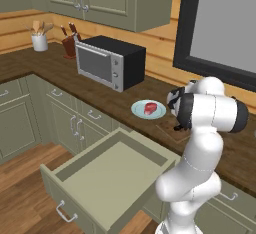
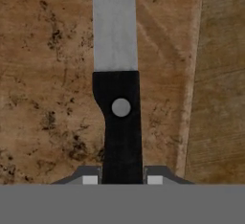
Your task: Pick up the knife from the drawer and place it on the cutting board. Then place the meat from the plate to the cutting board.
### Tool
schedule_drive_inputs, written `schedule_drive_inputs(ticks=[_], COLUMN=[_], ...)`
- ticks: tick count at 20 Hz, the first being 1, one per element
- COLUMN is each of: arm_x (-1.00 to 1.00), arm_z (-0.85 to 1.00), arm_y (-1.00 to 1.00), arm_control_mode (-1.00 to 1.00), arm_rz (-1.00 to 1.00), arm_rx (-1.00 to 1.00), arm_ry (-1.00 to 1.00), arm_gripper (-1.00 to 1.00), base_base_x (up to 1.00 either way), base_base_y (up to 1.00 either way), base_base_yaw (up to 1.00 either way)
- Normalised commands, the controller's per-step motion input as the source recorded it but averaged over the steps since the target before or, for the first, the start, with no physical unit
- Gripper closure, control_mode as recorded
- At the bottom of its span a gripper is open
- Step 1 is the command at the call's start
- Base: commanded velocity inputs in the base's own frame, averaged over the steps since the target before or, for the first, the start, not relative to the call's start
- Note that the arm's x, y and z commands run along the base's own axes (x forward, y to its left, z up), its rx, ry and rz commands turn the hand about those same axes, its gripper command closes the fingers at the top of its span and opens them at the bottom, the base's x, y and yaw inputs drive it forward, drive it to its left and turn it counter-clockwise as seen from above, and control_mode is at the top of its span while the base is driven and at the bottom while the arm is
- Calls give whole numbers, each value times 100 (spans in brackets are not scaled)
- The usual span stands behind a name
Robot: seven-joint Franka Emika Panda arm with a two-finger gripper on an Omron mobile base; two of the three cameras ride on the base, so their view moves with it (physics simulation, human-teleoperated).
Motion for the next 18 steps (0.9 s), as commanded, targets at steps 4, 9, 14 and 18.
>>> schedule_drive_inputs(ticks=[4, 9, 14, 18], arm_x=[-7, -20, -4, 16], arm_z=[0, 0, -8, -7], arm_y=[0, 0, 0, 0], arm_control_mode=[-100, -100, -100, -100], arm_rz=[-4, 0, 1, 11], arm_rx=[0, 0, 0, 0], arm_ry=[0, 0, 0, 0], arm_gripper=[100, 100, 100, 100], base_base_x=[0, 0, 0, 0], base_base_y=[0, 0, 0, 0], base_base_yaw=[0, 0, 0, 0])
